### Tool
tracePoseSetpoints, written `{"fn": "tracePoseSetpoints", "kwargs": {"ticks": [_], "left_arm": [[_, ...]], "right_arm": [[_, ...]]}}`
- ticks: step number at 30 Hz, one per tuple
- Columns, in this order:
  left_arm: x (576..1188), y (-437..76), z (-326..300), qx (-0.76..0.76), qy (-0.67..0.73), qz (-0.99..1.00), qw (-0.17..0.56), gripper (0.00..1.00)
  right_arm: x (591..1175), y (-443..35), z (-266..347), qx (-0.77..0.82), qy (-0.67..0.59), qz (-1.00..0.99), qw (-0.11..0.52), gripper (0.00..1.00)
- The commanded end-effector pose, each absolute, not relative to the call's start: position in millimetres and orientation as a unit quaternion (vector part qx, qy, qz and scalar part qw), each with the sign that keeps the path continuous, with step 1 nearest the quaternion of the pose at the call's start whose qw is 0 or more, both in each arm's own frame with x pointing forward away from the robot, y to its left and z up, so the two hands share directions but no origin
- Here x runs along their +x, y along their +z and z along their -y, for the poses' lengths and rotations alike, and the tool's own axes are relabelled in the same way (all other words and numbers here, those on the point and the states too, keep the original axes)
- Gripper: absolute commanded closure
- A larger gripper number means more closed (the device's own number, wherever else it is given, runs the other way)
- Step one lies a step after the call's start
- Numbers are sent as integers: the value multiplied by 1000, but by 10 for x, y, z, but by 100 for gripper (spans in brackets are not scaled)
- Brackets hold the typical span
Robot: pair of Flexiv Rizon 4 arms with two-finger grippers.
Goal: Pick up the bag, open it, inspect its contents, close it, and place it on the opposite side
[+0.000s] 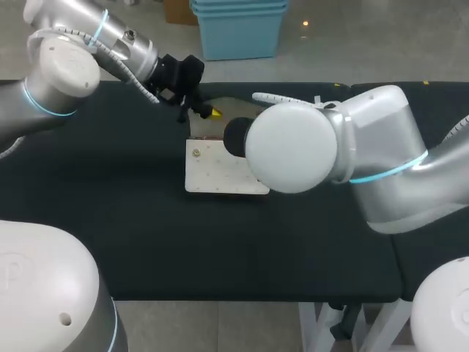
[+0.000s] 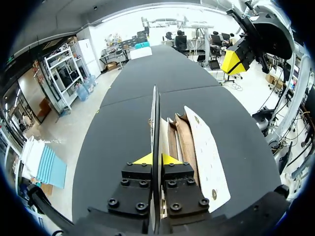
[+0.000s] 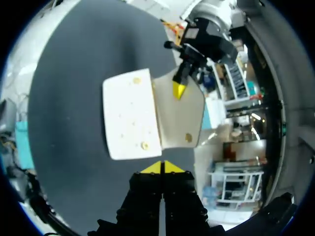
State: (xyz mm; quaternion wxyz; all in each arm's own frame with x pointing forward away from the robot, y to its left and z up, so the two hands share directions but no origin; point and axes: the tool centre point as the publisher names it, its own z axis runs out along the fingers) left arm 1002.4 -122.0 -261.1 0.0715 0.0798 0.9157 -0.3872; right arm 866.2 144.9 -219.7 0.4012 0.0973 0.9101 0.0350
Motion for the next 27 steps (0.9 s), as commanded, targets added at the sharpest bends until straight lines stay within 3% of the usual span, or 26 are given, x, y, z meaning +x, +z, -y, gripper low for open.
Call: {"fn": "tracePoseSetpoints", "kwargs": {"ticks": [1, 18, 27], "left_arm": [[10090, -2737, 1283, 86, -390, -913, 85, 100], [9840, -3021, 1278, 124, -371, -911, 127, 100], [10141, -3084, 1228, 92, -372, -912, 150, 100]], "right_arm": [[8577, -2296, -1424, 94, 40, -905, 413, 100], [8470, -2589, -1589, 82, 53, -920, 379, 100], [8412, -2722, -1692, 77, 58, -926, 366, 100]]}}
